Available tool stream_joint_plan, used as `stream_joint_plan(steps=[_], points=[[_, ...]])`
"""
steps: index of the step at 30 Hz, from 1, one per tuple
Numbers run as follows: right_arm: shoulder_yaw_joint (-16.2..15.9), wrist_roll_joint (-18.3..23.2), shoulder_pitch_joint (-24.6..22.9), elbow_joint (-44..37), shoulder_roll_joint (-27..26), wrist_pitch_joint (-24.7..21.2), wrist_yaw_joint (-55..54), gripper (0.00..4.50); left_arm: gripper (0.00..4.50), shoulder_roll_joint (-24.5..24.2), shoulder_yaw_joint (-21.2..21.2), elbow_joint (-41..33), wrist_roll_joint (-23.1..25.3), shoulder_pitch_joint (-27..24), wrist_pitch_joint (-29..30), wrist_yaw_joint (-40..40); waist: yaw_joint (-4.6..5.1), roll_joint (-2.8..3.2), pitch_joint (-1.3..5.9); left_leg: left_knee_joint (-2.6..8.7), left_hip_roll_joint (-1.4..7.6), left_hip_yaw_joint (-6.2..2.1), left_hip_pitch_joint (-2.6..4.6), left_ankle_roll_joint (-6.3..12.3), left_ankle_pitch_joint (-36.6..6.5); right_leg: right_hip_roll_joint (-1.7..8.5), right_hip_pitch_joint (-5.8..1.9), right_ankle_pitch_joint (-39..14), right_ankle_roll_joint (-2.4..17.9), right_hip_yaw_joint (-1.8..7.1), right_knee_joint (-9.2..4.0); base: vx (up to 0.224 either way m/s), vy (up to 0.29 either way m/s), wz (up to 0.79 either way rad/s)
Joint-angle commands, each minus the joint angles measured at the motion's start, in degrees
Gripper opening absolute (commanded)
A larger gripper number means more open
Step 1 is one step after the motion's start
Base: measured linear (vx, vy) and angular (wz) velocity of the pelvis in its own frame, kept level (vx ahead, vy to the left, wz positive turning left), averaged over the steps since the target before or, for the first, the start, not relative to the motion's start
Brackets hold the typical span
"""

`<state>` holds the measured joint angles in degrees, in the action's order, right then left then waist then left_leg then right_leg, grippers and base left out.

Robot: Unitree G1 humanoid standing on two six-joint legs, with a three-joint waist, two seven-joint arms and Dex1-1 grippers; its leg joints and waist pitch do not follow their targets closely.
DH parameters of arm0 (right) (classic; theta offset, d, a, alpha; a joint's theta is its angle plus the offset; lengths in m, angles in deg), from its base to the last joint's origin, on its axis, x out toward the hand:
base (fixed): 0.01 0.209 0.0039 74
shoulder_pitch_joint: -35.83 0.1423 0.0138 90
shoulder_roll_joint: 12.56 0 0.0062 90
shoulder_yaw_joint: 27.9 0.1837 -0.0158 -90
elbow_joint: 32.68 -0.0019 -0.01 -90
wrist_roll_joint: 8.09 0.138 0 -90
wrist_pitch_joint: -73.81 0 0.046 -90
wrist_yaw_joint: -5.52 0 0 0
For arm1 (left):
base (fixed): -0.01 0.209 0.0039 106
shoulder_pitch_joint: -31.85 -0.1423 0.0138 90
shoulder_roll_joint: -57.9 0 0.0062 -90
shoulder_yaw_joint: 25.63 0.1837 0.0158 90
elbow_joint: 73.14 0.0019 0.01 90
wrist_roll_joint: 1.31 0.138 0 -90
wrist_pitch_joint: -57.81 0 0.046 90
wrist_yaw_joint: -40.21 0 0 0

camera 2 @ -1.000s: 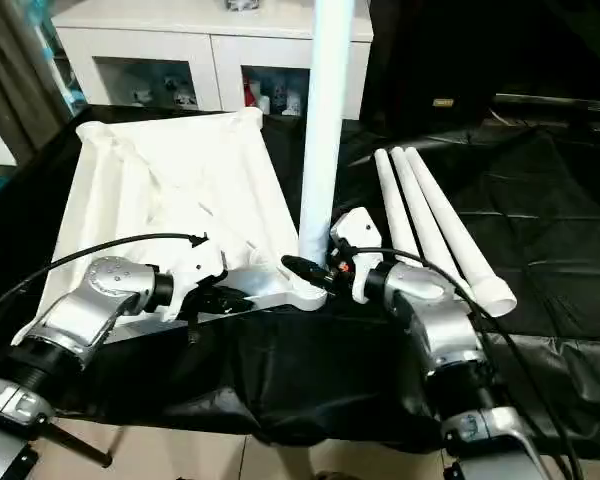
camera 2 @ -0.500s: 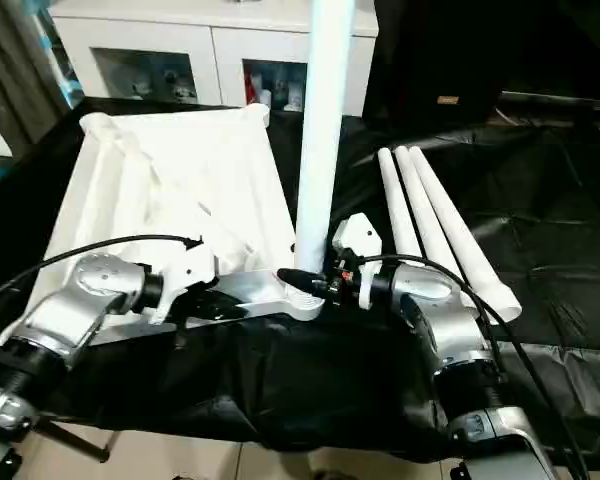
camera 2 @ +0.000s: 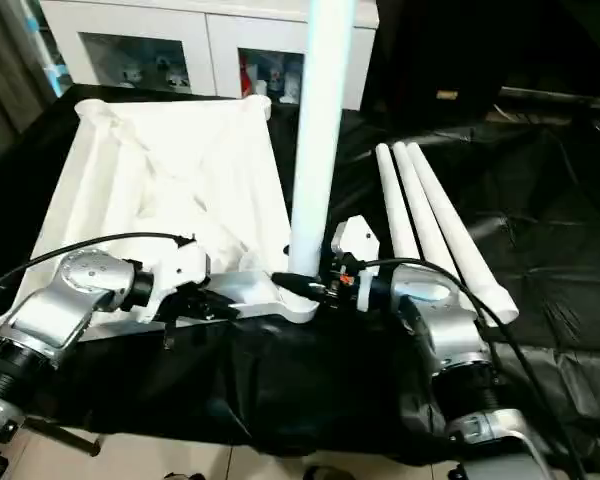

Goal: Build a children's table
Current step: Insert table leg to table base

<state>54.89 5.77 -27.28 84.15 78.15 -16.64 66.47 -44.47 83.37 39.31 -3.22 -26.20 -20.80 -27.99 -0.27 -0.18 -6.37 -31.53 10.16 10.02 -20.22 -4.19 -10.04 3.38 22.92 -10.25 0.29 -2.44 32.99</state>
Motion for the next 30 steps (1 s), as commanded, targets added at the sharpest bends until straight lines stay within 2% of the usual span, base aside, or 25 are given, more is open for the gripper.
stream_joint_plan(steps=[1, 3, 4, 6, 7, 8, 9, 10, 11, 12, 13, 14, 15, 16, 17, 18, 19, 20, 21, 22, 23, 24, 26, 27, 30], points=[[-3.6, -6.0, -4.8, 9.7, -1.0, -3.5, -5.3, 1.91, 0.00, 1.8, -1.0, -0.5, -0.7, 1.0, 1.4, 2.6, 0.00, 0.82, -0.10, 5.03, 2.91, -2.19, 0.84, 0.49, -31.6, 4.95, 0.24, -41.1, 7.1, 2.66, -6.48, 0.000, 0.000, 0.00], [-2.6, -6.4, -4.4, 10.9, -2.1, -2.8, -8.8, 1.91, 0.00, 2.9, -1.8, 0.5, -0.4, 2.0, 2.3, 5.1, 0.32, 0.89, -0.82, 4.89, 2.57, -2.62, 1.35, 0.32, -34.5, 4.92, 0.99, -48.0, 4.2, 2.13, -7.50, -0.061, 0.012, -0.07], [-1.6, -6.9, -3.8, 12.2, -3.3, -2.6, -13.0, 1.91, 0.00, 3.9, -2.5, 1.4, -0.3, 3.0, 3.5, 7.3, 0.70, 1.02, -0.96, 5.16, 2.39, -3.23, 1.18, 0.05, -35.6, 5.02, 0.60, -49.5, 2.6, 1.48, -7.76, -0.064, 0.018, -0.09], [0.0, -7.2, -2.5, 14.3, -5.2, -2.7, -19.0, 1.91, 0.00, 5.2, -3.2, 2.2, 0.0, 4.3, 5.2, 10.0, 0.97, 1.51, -1.10, 5.66, 2.61, -3.71, 1.07, -0.25, -37.2, 4.98, 0.18, -47.8, 2.7, 0.85, -7.71, -0.066, 0.043, -0.15], [0.0, -7.2, -2.4, 14.5, -5.3, -2.7, -19.3, 1.91, 0.00, 5.3, -3.3, 2.3, 0.0, 4.3, 5.3, 10.1, 1.42, 2.10, -1.34, 6.18, 2.87, -4.22, 1.09, -0.81, -39.9, 4.79, -0.26, -42.6, 3.8, 0.03, -7.41, -0.071, 0.051, -0.16], [1.3, -7.0, -0.9, 16.6, -6.8, -3.0, -23.4, 1.91, 0.00, 6.2, -3.7, 2.9, 0.6, 5.3, 6.6, 12.3, 1.69, 2.16, -1.43, 6.98, 3.17, -4.75, 0.13, -0.80, -40.8, 4.95, -1.80, -36.2, 4.8, -0.29, -6.46, -0.054, 0.056, -0.17], [1.7, -7.0, -0.2, 17.7, -7.5, -3.0, -25.4, 1.91, 0.00, 6.6, -3.8, 3.2, 1.0, 5.7, 7.3, 13.3, 1.58, 2.48, -1.85, 7.41, 3.24, -4.79, 0.20, -0.74, -41.8, 5.06, -1.62, -35.5, 5.2, -0.34, -6.58, -0.054, 0.037, -0.12], [2.7, -7.0, 1.6, 20.3, -9.1, -3.1, -30.2, 1.91, 0.00, 7.7, -4.1, 4.0, 2.0, 6.8, 9.2, 16.3, 1.84, 2.40, -2.05, 7.14, 2.98, -4.52, 1.08, -0.58, -42.2, 5.14, -1.02, -36.1, 5.3, -0.59, -7.11, -0.054, 0.037, -0.12], [2.7, -7.0, 1.6, 20.3, -9.1, -3.1, -30.2, 1.91, 0.00, 7.7, -4.1, 4.0, 2.0, 6.8, 9.2, 16.3, 1.95, 2.82, -2.73, 7.21, 2.75, -4.47, 1.71, -0.60, -43.9, 4.82, -0.65, -38.8, 4.4, -1.83, -7.96, -0.080, 0.019, -0.07], [3.4, -6.8, 3.1, 22.4, -10.3, -2.9, -33.6, 1.91, 0.00, 8.8, -4.5, 4.8, 2.7, 7.7, 10.7, 19.0, 2.22, 3.33, -3.34, 8.31, 3.03, -4.21, 1.90, -0.67, -48.6, 3.15, -0.97, -38.5, 2.7, -4.49, -8.27, -0.111, 0.014, -0.05], [4.1, -6.6, 4.4, 24.3, -11.4, -2.9, -36.6, 1.91, 0.00, 10.0, -5.0, 5.7, 3.1, 8.5, 12.4, 21.7, 1.88, 4.02, -3.48, 10.53, 3.82, -3.79, 0.05, -1.05, -52.0, 2.01, -2.88, -33.6, 3.0, -5.42, -5.01, -0.111, 0.014, -0.05], [4.4, -6.6, 4.9, 25.0, -11.8, -3.0, -37.6, 1.91, 0.00, 10.5, -5.2, 6.0, 3.2, 8.7, 13.0, 22.6, -3.28, 4.18, -3.46, 14.32, 5.79, -1.59, -7.16, -0.91, -56.8, 1.62, -7.88, -15.2, 4.0, -2.51, 8.23, -0.125, -0.021, 0.16], [4.9, -6.5, 5.7, 26.2, -12.5, -3.0, -39.4, 1.91, 0.00, 11.4, -5.5, 6.5, 3.3, 9.2, 14.2, 24.3, -4.98, 4.33, -2.91, 14.37, 5.18, 0.65, -5.89, -0.61, -52.5, 1.20, -6.55, -16.8, 3.5, -0.81, 8.74, -0.014, -0.119, 0.14], [6.5, -5.8, 8.2, 29.6, -14.7, -3.8, -43.5, 1.91, 0.00, 14.4, -6.1, 7.2, 4.1, 10.2, 17.4, 29.6, -2.30, -2.24, -0.96, -1.76, -1.78, -2.04, 4.38, 1.58, -13.1, 6.19, 2.63, -57.0, 2.1, 4.05, -7.42, -0.014, -0.119, 0.14], [6.5, -5.8, 8.2, 29.6, -14.7, -3.8, -43.5, 1.91, 0.00, 14.4, -6.1, 7.2, 4.1, 10.2, 17.4, 29.6, -2.30, -2.24, -0.96, -1.76, -1.78, -2.04, 4.38, 1.58, -13.1, 6.19, 2.63, -57.0, 2.1, 4.05, -7.42, 0.074, -0.105, -0.31], [6.8, -5.8, 9.0, 30.7, -15.3, -4.2, -44.7, 1.91, 0.00, 15.7, -6.3, 7.0, 4.4, 10.4, 18.2, 31.6, -2.95, -1.25, -2.07, -3.22, -2.25, -4.71, -3.18, 4.94, 1.0, 10.12, -3.82, -57.9, 2.6, 6.05, -7.69, 0.030, -0.013, -0.28], [7.1, -6.0, 10.4, 32.6, -16.4, -4.4, -46.2, 1.91, 0.00, 17.8, -6.0, 5.7, 5.2, 10.2, 20.3, 34.4, -3.86, 0.53, -2.39, 1.16, 0.88, -5.34, -3.62, 2.15, 0.9, 9.22, -3.89, -41.3, 5.5, 4.47, -5.05, 0.039, 0.011, -0.38], [7.0, -6.3, 10.7, 33.2, -16.6, -4.4, -46.7, 1.91, 0.00, 18.4, -5.8, 5.2, 5.6, 10.1, 20.9, 35.2, -3.12, 0.96, -1.64, 4.08, 1.72, -5.25, -2.32, 0.07, -3.7, 4.89, -3.19, -23.9, 8.7, 2.05, -2.80, 0.000, 0.000, 0.00], [6.6, -6.9, 11.4, 34.2, -16.9, -4.5, -47.4, 1.91, 0.00, 19.7, -5.4, 4.0, 6.2, 9.8, 22.2, 36.7, -2.97, 1.83, -1.10, 4.39, 2.36, -5.17, -0.94, 0.18, -8.2, 4.20, -2.60, -19.5, 10.4, 1.94, -2.24, 0.000, 0.000, 0.00], [6.4, -7.2, 11.8, 34.6, -17.2, -4.5, -47.7, 1.91, 0.00, 20.7, -5.1, 2.9, 6.5, 9.4, 23.5, 37.6, -2.53, 2.09, -0.98, 4.63, 2.71, -4.21, 0.66, 1.04, -17.3, 4.85, -1.78, -18.5, 13.2, 2.63, -2.91, -0.029, -0.006, 0.19], [6.4, -7.3, 12.1, 35.1, -17.3, -4.3, -47.9, 1.91, 0.00, 21.2, -5.0, 2.5, 6.5, 9.3, 24.1, 37.9, -2.36, 2.00, -1.27, 4.81, 2.74, -3.81, 0.70, 1.36, -19.9, 5.07, -1.60, -19.9, 14.1, 2.73, -3.28, -0.037, -0.025, 0.22], [6.4, -7.3, 12.3, 35.3, -17.4, -4.3, -48.1, 1.91, 0.00, 21.4, -4.9, 2.2, 6.5, 9.2, 24.4, 38.1, -2.38, 2.07, -2.25, 5.31, 2.73, -3.12, 0.73, 0.73, -26.1, 5.48, -0.99, -30.4, 12.3, 2.60, -4.67, -0.041, -0.016, 0.18], [6.4, -7.4, 12.5, 35.5, -17.5, -4.3, -48.1, 1.91, 0.00, 21.9, -4.7, 1.9, 6.6, 9.0, 24.7, 38.2, -2.26, 1.61, -1.82, 6.05, 2.73, -3.62, -0.22, -0.42, -26.5, 5.73, -2.11, -34.3, 8.9, 2.15, -4.89, 0.000, 0.000, 0.00], [6.5, -7.7, 13.0, 36.1, -17.6, -4.0, -48.3, 1.91, 0.00, 22.4, -4.6, 1.8, 6.5, 8.9, 25.0, 38.5, -2.19, 1.53, -1.47, 6.15, 2.86, -3.60, -0.31, -0.39, -25.4, 5.75, -2.21, -32.9, 8.5, 2.25, -4.89, 0.000, 0.000, 0.00], [6.7, -8.3, 14.1, 37.5, -18.1, -3.3, -48.1, 1.91, 0.00, 22.5, -4.7, 2.4, 6.6, 8.8, 24.6, 39.2, -1.91, 1.70, -1.23, 6.28, 3.07, -3.06, -0.32, 0.12, -22.0, 5.52, -1.99, -24.7, 9.7, 2.34, -4.75, 0.000, 0.000, 0.00]])
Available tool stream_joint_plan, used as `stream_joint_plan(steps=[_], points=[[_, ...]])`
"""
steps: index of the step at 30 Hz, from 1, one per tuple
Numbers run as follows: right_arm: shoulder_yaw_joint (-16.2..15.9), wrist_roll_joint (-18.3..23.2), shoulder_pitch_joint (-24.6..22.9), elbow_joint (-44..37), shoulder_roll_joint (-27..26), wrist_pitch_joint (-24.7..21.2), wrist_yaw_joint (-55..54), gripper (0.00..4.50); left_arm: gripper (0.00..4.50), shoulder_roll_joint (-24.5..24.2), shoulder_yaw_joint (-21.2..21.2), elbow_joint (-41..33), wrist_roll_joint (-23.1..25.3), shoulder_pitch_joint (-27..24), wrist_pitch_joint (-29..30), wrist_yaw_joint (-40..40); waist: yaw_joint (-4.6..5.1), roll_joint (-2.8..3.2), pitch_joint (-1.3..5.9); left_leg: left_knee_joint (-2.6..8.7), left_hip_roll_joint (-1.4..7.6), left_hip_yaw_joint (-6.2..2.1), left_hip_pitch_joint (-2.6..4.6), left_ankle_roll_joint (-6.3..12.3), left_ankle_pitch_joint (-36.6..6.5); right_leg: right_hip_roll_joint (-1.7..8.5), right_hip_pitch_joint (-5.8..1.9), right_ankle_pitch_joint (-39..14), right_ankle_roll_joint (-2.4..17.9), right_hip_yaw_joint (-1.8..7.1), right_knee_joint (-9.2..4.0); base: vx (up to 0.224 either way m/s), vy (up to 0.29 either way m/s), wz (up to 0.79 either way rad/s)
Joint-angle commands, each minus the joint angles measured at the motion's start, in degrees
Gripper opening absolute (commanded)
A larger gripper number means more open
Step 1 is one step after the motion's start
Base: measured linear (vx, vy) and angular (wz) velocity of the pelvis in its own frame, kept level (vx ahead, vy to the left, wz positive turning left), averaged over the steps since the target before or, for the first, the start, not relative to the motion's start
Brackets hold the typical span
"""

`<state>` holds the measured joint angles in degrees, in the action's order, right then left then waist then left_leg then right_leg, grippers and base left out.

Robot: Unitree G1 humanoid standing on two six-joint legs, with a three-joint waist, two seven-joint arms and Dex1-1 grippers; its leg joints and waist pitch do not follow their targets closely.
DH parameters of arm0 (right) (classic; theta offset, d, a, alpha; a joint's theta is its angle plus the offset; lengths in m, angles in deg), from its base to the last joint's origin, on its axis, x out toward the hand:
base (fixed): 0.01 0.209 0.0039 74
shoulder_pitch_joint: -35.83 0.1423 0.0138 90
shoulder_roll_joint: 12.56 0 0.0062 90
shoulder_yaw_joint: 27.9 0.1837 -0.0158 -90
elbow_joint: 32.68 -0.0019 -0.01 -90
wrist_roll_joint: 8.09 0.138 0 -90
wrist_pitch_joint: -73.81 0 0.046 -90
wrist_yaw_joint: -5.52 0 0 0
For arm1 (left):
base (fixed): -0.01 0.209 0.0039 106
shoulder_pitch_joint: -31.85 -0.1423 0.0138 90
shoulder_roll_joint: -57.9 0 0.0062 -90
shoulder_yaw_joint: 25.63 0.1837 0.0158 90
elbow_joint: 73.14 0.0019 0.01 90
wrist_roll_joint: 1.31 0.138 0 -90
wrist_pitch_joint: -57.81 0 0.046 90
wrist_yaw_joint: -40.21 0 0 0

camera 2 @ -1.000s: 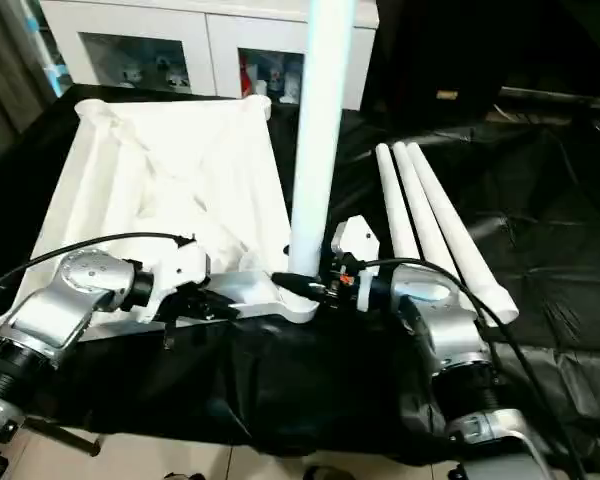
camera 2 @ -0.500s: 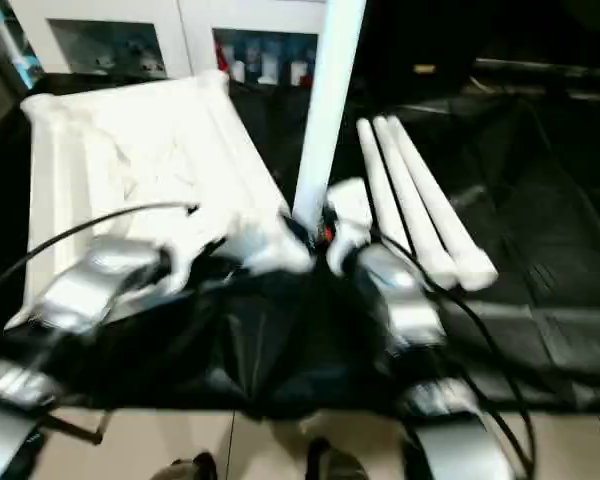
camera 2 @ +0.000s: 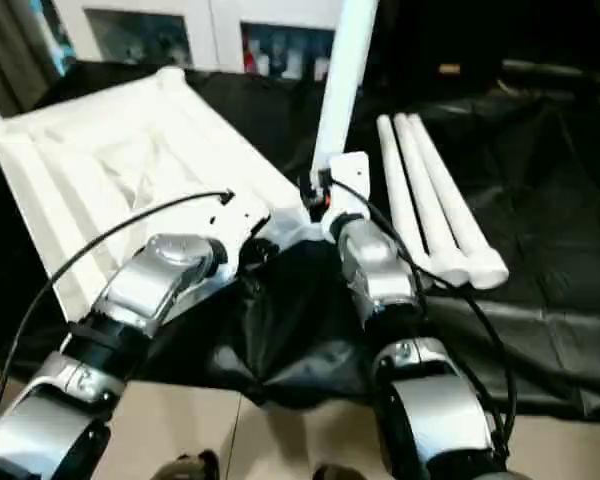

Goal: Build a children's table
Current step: Insert table leg to table base

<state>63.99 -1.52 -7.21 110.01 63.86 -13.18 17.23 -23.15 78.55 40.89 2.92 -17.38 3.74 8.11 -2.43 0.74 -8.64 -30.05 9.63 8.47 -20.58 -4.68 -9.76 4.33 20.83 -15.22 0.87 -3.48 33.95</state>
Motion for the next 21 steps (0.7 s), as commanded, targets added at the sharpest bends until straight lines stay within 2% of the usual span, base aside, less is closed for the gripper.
stream_joint_plan(steps=[1, 4, 6, 10, 11, 12, 14, 15, 16, 17, 20, 21], points=[[-2.4, -1.0, -6.0, 11.6, -3.8, -6.8, 1.2, 1.91, 0.00, 1.2, 0.1, 0.9, 0.5, 0.0, 0.1, 3.1, 0.26, 0.78, 0.92, 4.77, 3.59, -1.30, 0.21, 0.67, -23.0, 4.63, 0.33, -19.7, 9.5, 3.49, -5.79, 0.000, 0.000, 0.00], [-2.1, -1.6, -5.3, 12.6, -3.9, -6.4, 1.6, 1.91, 0.00, 0.8, 0.0, 0.3, 0.7, -0.1, 0.3, 3.4, 0.43, 0.44, 1.15, 4.81, 3.55, -1.24, 0.07, 0.64, -23.6, 4.80, 0.27, -21.7, 9.2, 3.63, -5.84, 0.000, 0.000, 0.00], [-2.1, -2.1, -4.9, 13.1, -3.9, -6.2, 2.1, 1.91, 0.00, 0.3, -0.1, -0.3, 0.8, -0.2, 0.2, 3.0, 0.45, 0.37, 1.30, 4.77, 3.63, -1.20, 0.29, 0.57, -24.5, 4.95, 0.55, -23.6, 8.6, 3.80, -6.11, 0.000, 0.000, 0.00], [-2.6, -2.7, -4.5, 13.3, -3.9, -6.1, 3.0, 1.91, 0.00, -0.2, -0.1, -0.6, 0.5, -0.4, -0.7, 2.0, 0.56, 0.27, 1.32, 4.88, 3.66, -1.21, 0.15, 0.57, -24.6, 4.89, 0.65, -24.4, 8.1, 3.82, -6.19, 0.000, 0.000, 0.00], [-3.1, -3.3, -4.0, 13.3, -3.7, -5.6, 3.9, 1.91, 0.00, -0.9, 0.0, -1.4, 0.4, -1.0, -1.3, 1.3, 0.62, 0.08, 1.80, 4.78, 3.68, -1.17, 0.17, 0.59, -24.2, 4.87, 0.44, -23.9, 8.2, 3.83, -6.11, 0.000, 0.000, 0.00], [-3.1, -3.3, -4.0, 13.3, -3.7, -5.6, 3.9, 1.91, 0.00, -0.9, 0.0, -1.4, 0.4, -1.0, -1.3, 1.3, 0.59, 0.28, 1.67, 4.82, 3.73, -1.24, 0.08, 0.57, -24.1, 4.97, 0.55, -23.8, 8.4, 3.85, -6.05, 0.000, 0.000, 0.00], [-3.4, -3.7, -3.8, 13.4, -3.6, -5.2, 4.1, 1.91, 0.00, -1.3, 0.0, -1.9, 0.4, -1.4, -1.4, 0.9, 0.63, 0.18, 1.76, 4.83, 3.76, -1.04, -0.09, 0.77, -22.9, 4.80, 0.45, -21.8, 8.7, 3.91, -5.95, 0.000, 0.000, 0.00], [-3.2, -3.6, -3.7, 13.5, -3.6, -5.2, 4.1, 1.91, 0.00, -1.3, 0.0, -2.0, 0.3, -1.5, -1.4, 0.9, 0.67, 0.00, 2.07, 4.75, 3.79, -0.94, -0.02, 0.86, -22.4, 4.78, 0.34, -21.1, 8.9, 3.95, -5.89, 0.000, 0.000, 0.00], [-3.0, -3.6, -3.5, 13.7, -3.6, -5.1, 4.2, 1.91, 0.00, -1.5, 0.0, -2.2, 0.2, -1.7, -1.4, 0.8, 0.67, 0.05, 1.99, 4.75, 3.77, -0.82, -0.03, 1.01, -22.0, 4.70, 0.42, -20.4, 9.1, 3.99, -5.83, 0.000, 0.000, 0.00], [-2.9, -3.6, -3.5, 13.7, -3.6, -5.1, 4.2, 2.26, 0.00, -1.5, 0.0, -2.2, 0.2, -1.7, -1.4, 0.8, 0.64, 0.04, 2.05, 4.70, 3.77, -0.70, 0.07, 1.10, -22.0, 4.71, 0.47, -20.5, 9.3, 4.05, -5.83, 0.000, 0.000, 0.00], [-2.4, -3.3, -3.2, 13.8, -3.6, -4.8, 4.9, 2.26, 0.00, -1.9, 0.0, -2.8, -0.1, -2.2, -1.9, 0.1, 0.66, 0.03, 2.41, 4.57, 3.87, -0.41, 0.07, 1.21, -21.0, 4.68, 0.39, -19.8, 9.7, 4.14, -5.75, 0.000, 0.000, 0.00], [-2.4, -3.2, -3.1, 13.8, -3.6, -4.8, 5.0, 2.49, 0.00, -2.0, 0.0, -2.9, -0.2, -2.2, -2.0, 0.0, 0.65, 0.06, 2.40, 4.54, 3.90, -0.28, 0.12, 1.19, -20.8, 4.67, 0.45, -19.1, 10.0, 4.19, -5.76, 0.000, 0.000, 0.00]])
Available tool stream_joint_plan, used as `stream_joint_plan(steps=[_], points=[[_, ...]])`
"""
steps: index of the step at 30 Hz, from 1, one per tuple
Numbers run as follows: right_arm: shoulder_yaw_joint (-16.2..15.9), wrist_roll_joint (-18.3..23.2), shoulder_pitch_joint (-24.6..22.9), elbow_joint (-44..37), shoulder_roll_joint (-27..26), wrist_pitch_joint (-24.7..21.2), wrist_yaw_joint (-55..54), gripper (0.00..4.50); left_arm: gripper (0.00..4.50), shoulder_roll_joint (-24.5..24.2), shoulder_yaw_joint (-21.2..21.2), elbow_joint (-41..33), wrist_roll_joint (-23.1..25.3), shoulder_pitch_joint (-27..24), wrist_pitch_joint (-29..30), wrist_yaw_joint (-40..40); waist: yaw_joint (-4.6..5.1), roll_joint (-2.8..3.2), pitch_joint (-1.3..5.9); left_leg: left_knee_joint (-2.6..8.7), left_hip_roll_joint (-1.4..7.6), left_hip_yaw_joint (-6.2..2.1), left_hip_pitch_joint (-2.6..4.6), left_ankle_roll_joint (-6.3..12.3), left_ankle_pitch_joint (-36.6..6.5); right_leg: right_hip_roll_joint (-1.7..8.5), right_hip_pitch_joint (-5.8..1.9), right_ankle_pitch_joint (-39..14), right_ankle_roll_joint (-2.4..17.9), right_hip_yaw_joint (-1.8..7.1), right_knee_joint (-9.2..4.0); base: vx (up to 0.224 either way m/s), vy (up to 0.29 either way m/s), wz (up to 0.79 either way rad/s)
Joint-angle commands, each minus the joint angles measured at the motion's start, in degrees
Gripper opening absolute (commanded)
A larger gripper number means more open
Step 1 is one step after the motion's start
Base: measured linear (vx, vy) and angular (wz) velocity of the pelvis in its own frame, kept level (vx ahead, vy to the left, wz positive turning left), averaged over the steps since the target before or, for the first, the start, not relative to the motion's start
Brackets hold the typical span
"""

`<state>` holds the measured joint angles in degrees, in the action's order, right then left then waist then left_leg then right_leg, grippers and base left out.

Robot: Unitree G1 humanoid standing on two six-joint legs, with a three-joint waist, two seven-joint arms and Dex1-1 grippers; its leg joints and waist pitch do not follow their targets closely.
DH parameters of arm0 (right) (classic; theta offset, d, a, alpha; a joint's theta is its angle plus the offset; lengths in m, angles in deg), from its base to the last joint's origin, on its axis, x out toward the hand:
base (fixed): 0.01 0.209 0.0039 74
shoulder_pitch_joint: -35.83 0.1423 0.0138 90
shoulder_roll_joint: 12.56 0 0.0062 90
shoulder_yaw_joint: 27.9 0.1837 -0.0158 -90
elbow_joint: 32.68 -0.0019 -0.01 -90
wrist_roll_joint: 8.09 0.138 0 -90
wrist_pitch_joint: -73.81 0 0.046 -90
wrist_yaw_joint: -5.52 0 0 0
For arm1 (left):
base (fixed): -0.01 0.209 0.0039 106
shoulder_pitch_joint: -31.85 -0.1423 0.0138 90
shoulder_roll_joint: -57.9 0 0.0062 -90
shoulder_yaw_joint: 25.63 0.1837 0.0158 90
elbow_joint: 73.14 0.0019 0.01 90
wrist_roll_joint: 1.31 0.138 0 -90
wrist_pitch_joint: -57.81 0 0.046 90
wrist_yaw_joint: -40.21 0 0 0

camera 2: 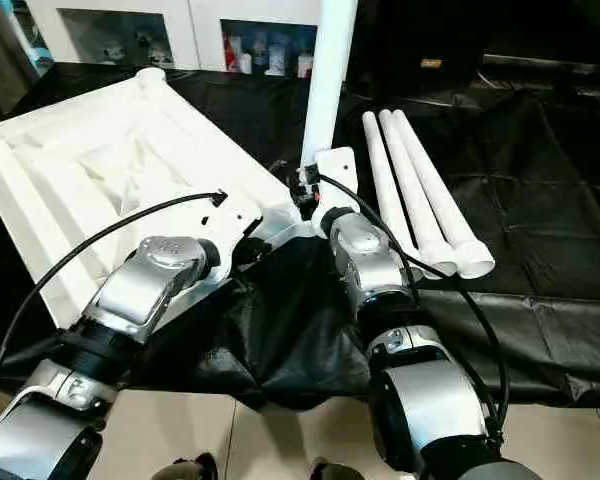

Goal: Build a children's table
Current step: Insert table leg to table base

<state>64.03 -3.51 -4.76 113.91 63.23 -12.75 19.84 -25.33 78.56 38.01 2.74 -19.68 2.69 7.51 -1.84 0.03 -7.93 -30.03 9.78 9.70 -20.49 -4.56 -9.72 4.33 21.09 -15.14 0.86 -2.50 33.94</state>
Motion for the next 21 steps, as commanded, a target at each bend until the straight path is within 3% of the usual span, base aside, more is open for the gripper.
stream_joint_plan(steps=[1, 3, 4, 5, 9, 10, 11, 12, 16, 19, 21], points=[[-2.1, -1.1, -5.4, 9.8, -3.0, -5.1, 2.9, 2.66, 0.00, 0.0, 0.0, -0.3, -0.2, -0.1, -1.3, 0.3, 0.06, 0.82, 1.83, 4.46, 3.76, -1.42, 0.14, 1.01, -20.8, 4.65, 0.19, -18.9, 10.1, 3.24, -5.76, 0.000, 0.000, 0.00], [-2.0, -1.2, -5.2, 9.7, -2.9, -4.6, 3.3, 2.68, 0.00, -0.4, 0.2, -0.8, -0.4, -0.4, -1.8, -0.4, 0.03, 0.97, 2.10, 4.39, 3.76, -1.32, 0.13, 1.03, -20.1, 4.55, -0.03, -16.8, 10.6, 3.22, -5.51, 0.000, 0.000, 0.00], [-1.9, -1.4, -4.9, 9.4, -2.8, -3.7, 4.3, 3.06, 0.00, -1.0, 0.4, -1.8, -0.8, -1.0, -2.6, -1.6, 0.15, 0.74, 2.49, 4.20, 3.78, -1.18, -0.16, 1.60, -17.7, 4.50, -0.44, -12.7, 11.6, 3.20, -5.12, 0.000, 0.000, 0.00], [-1.9, -1.5, -4.8, 9.2, -2.6, -3.3, 4.6, 3.06, 0.00, -1.3, 0.5, -2.1, -0.9, -1.3, -3.1, -2.1, 0.16, 0.75, 2.56, 4.15, 3.75, -1.11, -0.33, 1.95, -16.9, 4.51, -0.61, -11.7, 11.7, 3.13, -5.02, 0.000, 0.000, 0.00], [-1.7, -0.8, -4.8, 8.1, -2.3, -2.7, 7.4, 3.25, 0.00, -2.1, 0.9, -3.3, -1.2, -2.1, -4.5, -3.5, 0.16, 0.77, 3.28, 3.42, 3.74, -0.54, -0.08, 3.60, -13.3, 4.37, -0.68, -7.4, 14.1, 3.17, -4.68, 0.000, 0.000, 0.00], [-1.7, -0.4, -4.9, 7.3, -2.0, -2.5, 9.0, 3.51, 0.00, -2.6, 1.1, -3.9, -1.3, -2.5, -5.5, -4.3, 0.04, 0.67, 3.87, 2.87, 3.69, -0.37, -0.29, 4.68, -9.1, 4.29, -1.10, -1.6, 15.0, 3.12, -4.05, 0.000, 0.000, 0.00], [-1.7, -0.4, -4.9, 7.3, -2.0, -2.5, 9.0, 3.51, 0.00, -2.6, 1.1, -3.9, -1.3, -2.5, -5.5, -4.3, 0.15, 0.70, 3.99, 2.45, 3.57, -0.18, -0.47, 6.44, -5.3, 4.00, -1.20, 4.8, 16.3, 2.93, -3.36, 0.000, 0.000, 0.00], [-1.9, -0.4, -5.0, 6.9, -1.7, -2.0, 9.9, 3.59, 0.00, -2.9, 1.2, -4.3, -1.5, -2.7, -5.9, -5.0, 0.27, 0.68, 3.96, 2.28, 3.41, -0.13, -0.84, 7.87, -3.5, 3.95, -1.44, 7.7, 17.1, 2.69, -3.04, 0.000, 0.000, 0.00], [-4.4, -2.1, -6.3, 4.0, 0.6, -0.7, 13.7, 3.97, 0.00, -4.7, 2.0, -6.0, -1.7, -3.8, -7.2, -7.5, 0.21, 0.92, 4.37, 1.94, 3.60, -0.06, -0.66, 8.68, -3.7, 3.86, -1.56, 8.6, 17.7, 2.56, -2.79, 0.000, 0.000, 0.00], [-5.4, -2.5, -7.6, 1.5, 2.1, 0.0, 16.8, 3.97, 0.00, -5.7, 2.1, -6.4, -1.9, -4.3, -8.5, -8.7, 0.27, 0.82, 4.58, 1.67, 3.59, 0.01, -0.58, 9.29, -3.0, 3.75, -1.71, 10.4, 18.0, 2.56, -2.51, 0.000, 0.000, 0.00], [-5.9, -1.5, -10.2, -4.4, 4.6, -0.2, 22.4, 3.97, 0.00, -7.2, 2.2, -7.4, -2.7, -5.4, -10.8, -11.4, 0.18, 0.71, 4.71, 1.37, 3.48, 0.11, -0.57, 10.29, -1.8, 3.56, -1.88, 12.5, 17.8, 2.58, -2.31, 0.000, 0.000, 0.00]])
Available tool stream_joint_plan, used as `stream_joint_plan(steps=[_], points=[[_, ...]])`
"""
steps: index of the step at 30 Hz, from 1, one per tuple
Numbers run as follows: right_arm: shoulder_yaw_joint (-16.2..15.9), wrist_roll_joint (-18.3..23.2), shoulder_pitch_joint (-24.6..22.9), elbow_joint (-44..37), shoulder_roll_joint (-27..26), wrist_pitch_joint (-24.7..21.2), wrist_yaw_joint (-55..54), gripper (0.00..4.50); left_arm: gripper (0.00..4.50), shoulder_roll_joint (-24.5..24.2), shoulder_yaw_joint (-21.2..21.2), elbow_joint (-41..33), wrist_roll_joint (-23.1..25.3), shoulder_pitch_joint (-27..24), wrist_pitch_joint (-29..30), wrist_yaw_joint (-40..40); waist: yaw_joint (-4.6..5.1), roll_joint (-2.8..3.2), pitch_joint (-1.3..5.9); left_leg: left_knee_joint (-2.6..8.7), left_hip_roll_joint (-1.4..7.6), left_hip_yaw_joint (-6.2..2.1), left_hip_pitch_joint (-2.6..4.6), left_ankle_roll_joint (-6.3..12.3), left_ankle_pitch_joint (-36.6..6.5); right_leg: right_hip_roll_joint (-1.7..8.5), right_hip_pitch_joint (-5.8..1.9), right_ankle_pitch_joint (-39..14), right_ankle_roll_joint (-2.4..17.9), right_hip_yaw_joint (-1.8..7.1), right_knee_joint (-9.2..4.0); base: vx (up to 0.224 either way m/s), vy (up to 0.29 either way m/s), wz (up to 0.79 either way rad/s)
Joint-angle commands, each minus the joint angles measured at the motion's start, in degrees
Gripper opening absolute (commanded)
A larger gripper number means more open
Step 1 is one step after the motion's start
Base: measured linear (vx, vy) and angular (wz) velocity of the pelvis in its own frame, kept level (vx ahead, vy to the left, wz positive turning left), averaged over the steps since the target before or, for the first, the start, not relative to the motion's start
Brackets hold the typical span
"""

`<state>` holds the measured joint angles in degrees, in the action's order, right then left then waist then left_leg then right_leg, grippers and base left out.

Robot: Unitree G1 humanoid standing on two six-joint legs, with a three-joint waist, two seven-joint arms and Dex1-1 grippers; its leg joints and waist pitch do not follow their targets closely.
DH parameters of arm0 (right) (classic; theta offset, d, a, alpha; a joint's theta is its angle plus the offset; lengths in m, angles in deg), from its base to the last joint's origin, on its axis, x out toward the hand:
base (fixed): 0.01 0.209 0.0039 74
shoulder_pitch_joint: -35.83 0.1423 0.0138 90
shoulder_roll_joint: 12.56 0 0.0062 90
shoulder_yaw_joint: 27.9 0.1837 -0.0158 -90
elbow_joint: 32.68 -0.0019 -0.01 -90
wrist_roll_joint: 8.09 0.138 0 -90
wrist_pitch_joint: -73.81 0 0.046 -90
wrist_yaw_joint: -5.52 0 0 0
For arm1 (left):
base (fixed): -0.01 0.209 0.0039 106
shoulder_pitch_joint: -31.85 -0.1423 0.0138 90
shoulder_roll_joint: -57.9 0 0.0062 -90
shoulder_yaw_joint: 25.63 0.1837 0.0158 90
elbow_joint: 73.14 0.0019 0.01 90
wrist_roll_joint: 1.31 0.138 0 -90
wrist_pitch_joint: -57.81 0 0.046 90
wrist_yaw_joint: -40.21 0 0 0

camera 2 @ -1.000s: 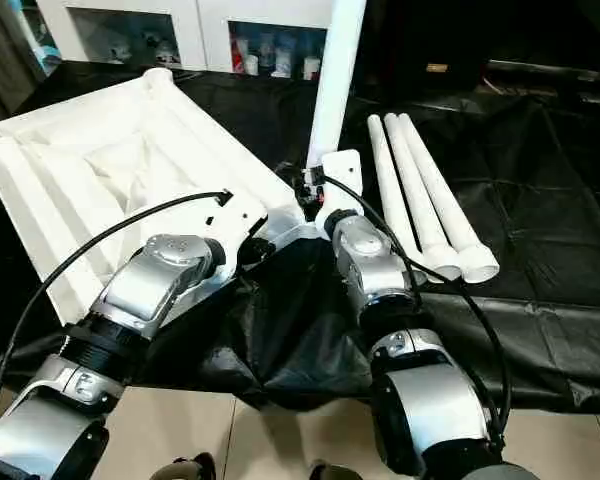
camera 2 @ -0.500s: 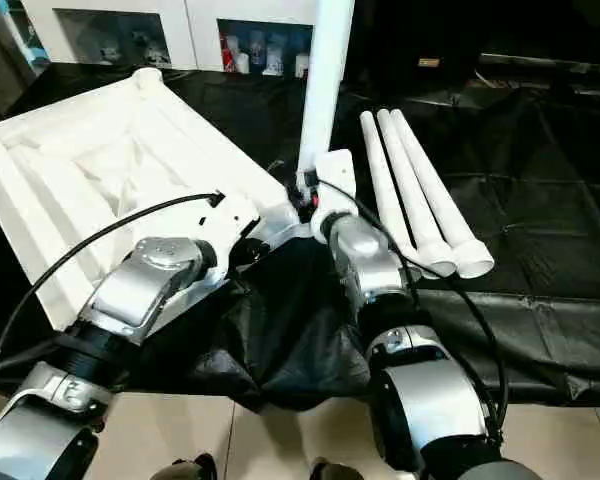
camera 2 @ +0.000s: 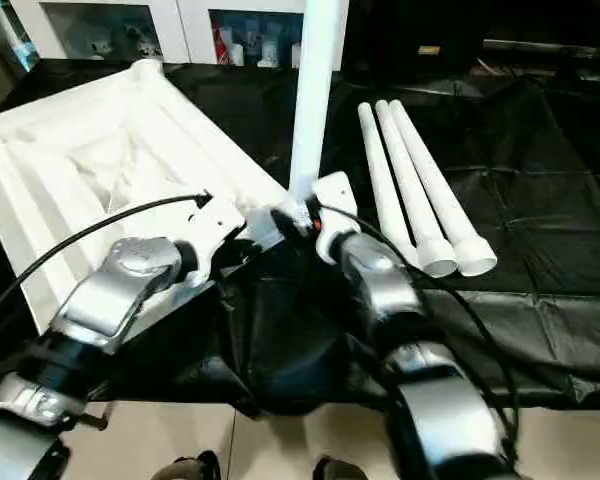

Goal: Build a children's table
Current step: Insert table leg to table base

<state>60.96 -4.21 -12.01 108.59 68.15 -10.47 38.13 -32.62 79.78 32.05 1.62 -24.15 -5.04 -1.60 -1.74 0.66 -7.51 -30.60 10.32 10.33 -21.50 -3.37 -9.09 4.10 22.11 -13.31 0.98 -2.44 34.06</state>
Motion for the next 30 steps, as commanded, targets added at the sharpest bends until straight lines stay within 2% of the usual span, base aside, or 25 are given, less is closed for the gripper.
stream_joint_plan(steps=[1, 5, 6, 7, 8, 9, 11, 14, 17, 25, 30], points=[[-2.9, -0.3, -3.8, -1.0, 0.4, -2.8, 5.7, 3.97, 0.00, -0.3, 1.0, -1.6, -1.8, -1.2, -3.7, -3.0, 0.06, -0.03, 4.48, 1.69, 2.89, -0.51, 0.34, 9.93, -1.0, 3.82, -3.01, 13.1, 17.9, 2.56, -2.08, 0.000, 0.000, 0.00], [-3.4, 1.3, -7.5, -9.6, 4.2, -4.7, 10.8, 3.97, 0.00, -2.0, 1.3, -2.4, -2.8, -2.6, -6.0, -6.6, 0.03, -0.14, 5.19, 0.72, 2.65, -0.61, 0.07, 12.78, 4.4, 3.42, -3.17, 21.4, 18.3, 2.40, -0.97, 0.000, 0.000, 0.00], [-3.5, 1.3, -8.1, -10.9, 4.9, -5.2, 11.2, 3.97, 0.00, -2.5, 1.5, -2.8, -3.1, -2.9, -6.7, -7.4, 0.08, -0.15, 5.19, 0.60, 2.63, -0.56, -0.02, 13.03, 4.7, 3.40, -3.07, 22.0, 18.5, 2.39, -0.83, 0.000, 0.000, 0.00], [-3.6, 1.3, -8.6, -12.1, 5.6, -5.6, 11.3, 3.97, 0.00, -2.9, 1.7, -3.3, -3.4, -3.3, -6.9, -8.4, 0.04, -0.14, 5.14, 0.45, 2.59, -0.54, -0.12, 13.19, 4.2, 3.45, -2.91, 21.4, 18.6, 2.33, -0.81, 0.000, 0.000, 0.00], [-3.7, 1.2, -9.1, -13.1, 6.4, -5.8, 11.6, 3.97, 0.00, -3.4, 1.9, -3.7, -3.6, -3.7, -7.2, -9.3, 0.05, 0.15, 5.07, 0.48, 2.65, -0.51, -0.06, 12.78, 2.4, 3.56, -2.74, 18.6, 18.7, 2.32, -0.96, 0.000, 0.000, 0.00], [-3.7, 1.2, -9.5, -13.9, 6.8, -6.1, 11.8, 3.97, 0.00, -3.7, 2.1, -3.9, -3.7, -3.9, -7.5, -9.8, -0.01, 0.14, 4.98, 0.59, 2.74, -0.51, 0.02, 12.47, 1.3, 3.59, -2.67, 16.6, 18.6, 2.28, -1.21, 0.000, 0.000, 0.00], [-4.0, 1.4, -11.4, -17.1, 8.6, -7.4, 14.3, 3.97, 0.00, -4.8, 2.6, -4.3, -4.0, -4.6, -9.2, -12.2, -0.12, 0.16, 4.78, 0.76, 2.84, -0.58, 0.10, 10.85, -1.8, 3.51, -2.68, 10.4, 18.2, 2.37, -1.63, 0.000, 0.000, 0.00], [-4.0, 1.7, -13.1, -19.8, 10.3, -8.4, 16.4, 3.97, 0.00, -5.9, 2.8, -4.2, -4.4, -5.0, -10.5, -14.3, -0.23, 0.19, 4.87, 0.70, 2.90, -0.45, 0.27, 9.92, -2.8, 3.57, -2.47, 8.9, 18.2, 2.54, -1.64, 0.000, 0.000, 0.00], [-4.0, 2.0, -14.1, -21.9, 11.2, -9.3, 17.2, 3.97, 0.00, -6.4, 2.7, -4.0, -4.5, -5.2, -11.0, -15.5, -0.26, 0.15, 4.93, 0.62, 2.82, -0.39, 0.08, 9.50, -2.6, 3.59, -2.55, 8.7, 18.2, 2.51, -1.48, 0.000, 0.000, 0.00], [-3.9, 4.1, -15.5, -25.6, 11.9, -10.6, 19.1, 3.97, 0.00, -7.5, 2.7, -4.0, -4.8, -5.8, -12.1, -17.7, -0.34, 0.13, 5.32, 0.05, 2.60, -0.35, -0.07, 10.93, 0.0, 3.53, -2.59, 12.6, 18.3, 2.45, -0.86, 0.000, 0.000, 0.00], [-3.7, 3.8, -15.6, -26.6, 11.9, -10.9, 18.7, 3.97, 0.00, -7.6, 2.5, -3.6, -4.6, -5.7, -12.4, -18.4, -0.48, 0.32, 5.41, -0.10, 2.62, -0.38, -0.04, 10.56, -0.6, 3.52, -2.54, 11.5, 18.4, 2.42, -0.82, 0.000, 0.000, 0.00]])
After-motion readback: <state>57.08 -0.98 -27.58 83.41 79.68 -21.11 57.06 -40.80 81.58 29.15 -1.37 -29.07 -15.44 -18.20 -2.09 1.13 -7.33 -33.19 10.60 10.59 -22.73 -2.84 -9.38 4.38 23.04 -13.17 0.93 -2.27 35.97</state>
